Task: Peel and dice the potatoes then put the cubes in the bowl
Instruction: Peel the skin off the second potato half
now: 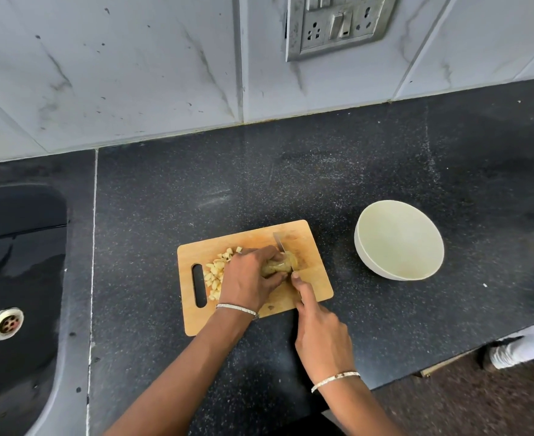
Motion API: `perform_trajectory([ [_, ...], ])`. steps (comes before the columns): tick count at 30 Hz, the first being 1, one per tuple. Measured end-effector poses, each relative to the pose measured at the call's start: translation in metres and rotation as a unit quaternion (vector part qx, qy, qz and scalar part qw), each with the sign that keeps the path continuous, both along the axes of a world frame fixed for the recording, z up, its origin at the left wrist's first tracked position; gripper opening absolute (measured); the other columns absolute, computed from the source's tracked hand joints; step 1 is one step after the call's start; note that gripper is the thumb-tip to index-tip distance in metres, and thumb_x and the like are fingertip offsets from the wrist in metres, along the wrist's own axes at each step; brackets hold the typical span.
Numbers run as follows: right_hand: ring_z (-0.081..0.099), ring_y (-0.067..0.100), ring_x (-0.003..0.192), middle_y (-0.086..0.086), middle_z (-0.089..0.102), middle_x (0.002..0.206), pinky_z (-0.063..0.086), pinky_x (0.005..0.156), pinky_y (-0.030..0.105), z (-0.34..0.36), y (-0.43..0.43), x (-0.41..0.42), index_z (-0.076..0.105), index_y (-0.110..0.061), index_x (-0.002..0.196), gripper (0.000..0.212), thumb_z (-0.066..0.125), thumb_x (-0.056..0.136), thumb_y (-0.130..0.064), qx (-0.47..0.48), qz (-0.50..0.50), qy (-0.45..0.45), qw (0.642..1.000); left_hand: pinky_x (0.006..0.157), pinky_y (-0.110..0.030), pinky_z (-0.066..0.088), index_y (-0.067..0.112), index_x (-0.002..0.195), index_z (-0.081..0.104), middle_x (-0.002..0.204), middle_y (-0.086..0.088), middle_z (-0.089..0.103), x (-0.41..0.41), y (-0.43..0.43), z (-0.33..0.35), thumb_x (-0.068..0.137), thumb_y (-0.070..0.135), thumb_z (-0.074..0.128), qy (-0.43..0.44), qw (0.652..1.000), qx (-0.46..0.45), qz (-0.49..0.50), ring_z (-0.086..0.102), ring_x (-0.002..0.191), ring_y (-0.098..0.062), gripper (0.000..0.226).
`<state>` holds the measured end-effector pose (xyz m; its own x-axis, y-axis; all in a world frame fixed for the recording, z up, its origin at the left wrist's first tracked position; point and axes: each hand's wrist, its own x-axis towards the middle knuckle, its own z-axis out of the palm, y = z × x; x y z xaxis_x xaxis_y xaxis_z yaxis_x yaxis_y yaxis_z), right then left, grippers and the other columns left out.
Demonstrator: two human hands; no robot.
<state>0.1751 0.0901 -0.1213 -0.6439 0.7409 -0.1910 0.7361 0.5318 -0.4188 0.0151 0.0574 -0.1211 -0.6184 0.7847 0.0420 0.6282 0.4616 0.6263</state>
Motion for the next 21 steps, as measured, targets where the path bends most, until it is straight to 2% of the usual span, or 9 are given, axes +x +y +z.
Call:
perform_trajectory([
  [6,0.068,0.031,0.082,-0.001,0.069,0.097,0.050,0.062,0.043,-0.002,-0.001,0.004,0.007,-0.053,0.144,0.052,0.032,0.103,-0.033,0.007,0.011,0.009,1.000,0.071,-0.025,0.044,0.031,0.098,0.069,0.094,0.011,0.071,0.001,0.000,0.002,0.074,0.034,0.079,-0.009,1.000,-0.007,-0.002,0.064,0.084,-0.014,0.026],
  [10,0.067,0.030,0.075,0.000,0.070,0.092,0.038,0.054,0.037,0.000,0.002,0.005,0.012,-0.047,0.145,0.050,0.034,0.103,-0.033,0.008,0.020,0.042,0.999,0.066,-0.025,0.039,0.032,0.106,0.062,0.097,0.008,0.067,0.002,-0.002,0.006,0.078,0.034,0.076,0.002,0.999,-0.026,-0.020,0.061,0.086,-0.016,0.031],
  [12,0.067,0.031,0.073,0.001,0.071,0.087,0.033,0.053,0.035,0.001,0.003,0.006,0.013,-0.039,0.140,0.043,0.034,0.103,-0.034,0.008,0.013,0.057,0.998,0.072,-0.028,0.044,0.031,0.115,0.056,0.107,0.005,0.063,0.003,-0.001,0.009,0.079,0.032,0.074,0.013,0.998,-0.038,-0.052,0.059,0.093,-0.018,0.040],
  [15,0.066,0.035,0.073,0.007,0.071,0.081,0.031,0.053,0.036,0.002,0.003,0.007,0.019,-0.029,0.120,0.026,0.036,0.102,-0.036,-0.008,-0.010,0.074,0.997,0.086,-0.033,0.046,0.032,0.119,0.053,0.118,0.004,0.052,0.003,0.004,0.017,0.080,0.026,0.070,0.026,0.994,-0.048,-0.090,0.053,0.101,-0.019,0.043],
  [17,0.065,0.037,0.074,0.008,0.070,0.079,0.031,0.054,0.037,0.003,0.003,0.007,0.020,-0.027,0.112,0.023,0.037,0.102,-0.037,-0.013,-0.014,0.072,0.997,0.086,-0.036,0.048,0.035,0.115,0.056,0.116,0.004,0.050,0.003,0.012,0.022,0.080,0.030,0.066,0.042,0.993,-0.075,-0.086,0.051,0.103,-0.020,0.037],
  [21,0.065,0.035,0.077,0.006,0.068,0.081,0.033,0.056,0.039,0.007,0.002,0.008,0.025,-0.025,0.111,0.021,0.039,0.101,-0.038,-0.027,-0.015,0.084,0.996,0.082,-0.041,0.050,0.038,0.113,0.059,0.114,0.002,0.044,0.005,0.034,0.036,0.082,0.041,0.065,0.056,0.982,-0.168,-0.064,0.049,0.107,-0.026,0.032],
])
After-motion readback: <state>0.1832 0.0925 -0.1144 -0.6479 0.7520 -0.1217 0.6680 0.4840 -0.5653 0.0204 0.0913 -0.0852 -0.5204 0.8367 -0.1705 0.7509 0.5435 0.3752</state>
